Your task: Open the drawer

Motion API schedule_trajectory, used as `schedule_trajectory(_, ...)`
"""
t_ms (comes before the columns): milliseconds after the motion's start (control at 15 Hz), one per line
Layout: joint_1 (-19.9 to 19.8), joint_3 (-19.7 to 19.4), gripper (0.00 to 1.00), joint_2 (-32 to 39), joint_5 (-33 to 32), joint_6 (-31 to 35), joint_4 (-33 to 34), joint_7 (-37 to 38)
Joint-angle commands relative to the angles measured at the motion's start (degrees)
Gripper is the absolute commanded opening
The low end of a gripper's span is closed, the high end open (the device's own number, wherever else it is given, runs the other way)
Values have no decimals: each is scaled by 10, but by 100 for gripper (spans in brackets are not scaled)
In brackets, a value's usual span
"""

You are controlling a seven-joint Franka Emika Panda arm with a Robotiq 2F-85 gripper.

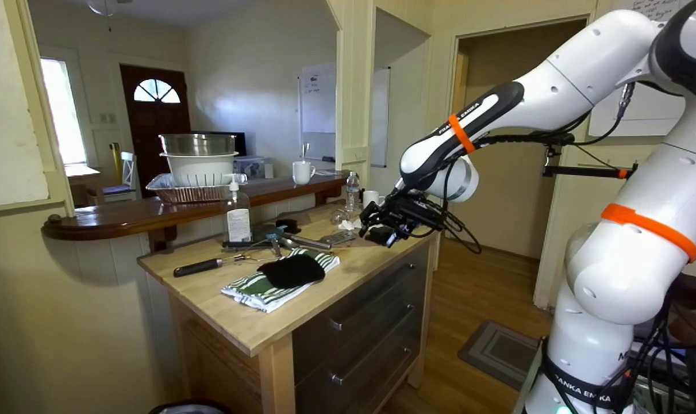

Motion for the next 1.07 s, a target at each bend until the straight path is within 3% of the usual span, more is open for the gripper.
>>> schedule_trajectory(0, 59, -83, 100, 69, 159, 53, 0, -90)
schedule_trajectory(200, 79, -132, 100, 119, 296, 47, -1, -191)
schedule_trajectory(267, 57, -105, 100, 87, 227, 38, -1, -143)
schedule_trajectory(733, 57, -106, 100, 95, 235, 38, 4, -157)
schedule_trajectory(1000, 63, -153, 100, 124, 310, -1, 8, -195)
